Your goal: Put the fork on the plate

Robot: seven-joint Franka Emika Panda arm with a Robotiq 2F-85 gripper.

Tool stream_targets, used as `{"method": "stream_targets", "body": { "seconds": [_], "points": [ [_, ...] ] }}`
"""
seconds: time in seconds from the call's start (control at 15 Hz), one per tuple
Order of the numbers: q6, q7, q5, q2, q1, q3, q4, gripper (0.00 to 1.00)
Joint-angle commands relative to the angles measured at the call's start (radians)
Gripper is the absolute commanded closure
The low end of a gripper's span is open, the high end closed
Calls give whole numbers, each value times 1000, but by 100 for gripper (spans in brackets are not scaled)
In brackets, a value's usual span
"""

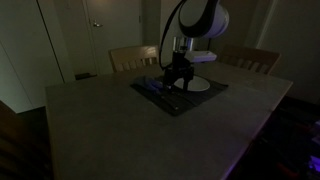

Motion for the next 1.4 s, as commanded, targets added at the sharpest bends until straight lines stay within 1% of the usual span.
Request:
{"method": "stream_targets", "body": {
  "seconds": [0.0, 0.33, 0.87, 0.93, 1.0, 1.07, 1.13, 1.2, 1.27, 1.33],
  "points": [
    [12, -41, 45, 52, -21, 16, 32, 0],
    [17, -111, 110, 96, -58, 44, 51, 0],
    [15, -128, 118, 99, -78, 38, 63, 0],
    [15, -129, 119, 98, -81, 39, 63, 9],
    [17, -129, 119, 99, -83, 39, 62, 13],
    [19, -130, 120, 98, -85, 39, 61, 20],
    [21, -130, 122, 96, -87, 39, 60, 24],
    [23, -130, 122, 96, -88, 39, 59, 32],
    [24, -130, 124, 94, -90, 39, 58, 45],
    [26, -130, 124, 92, -92, 38, 56, 48]
  ]
}}
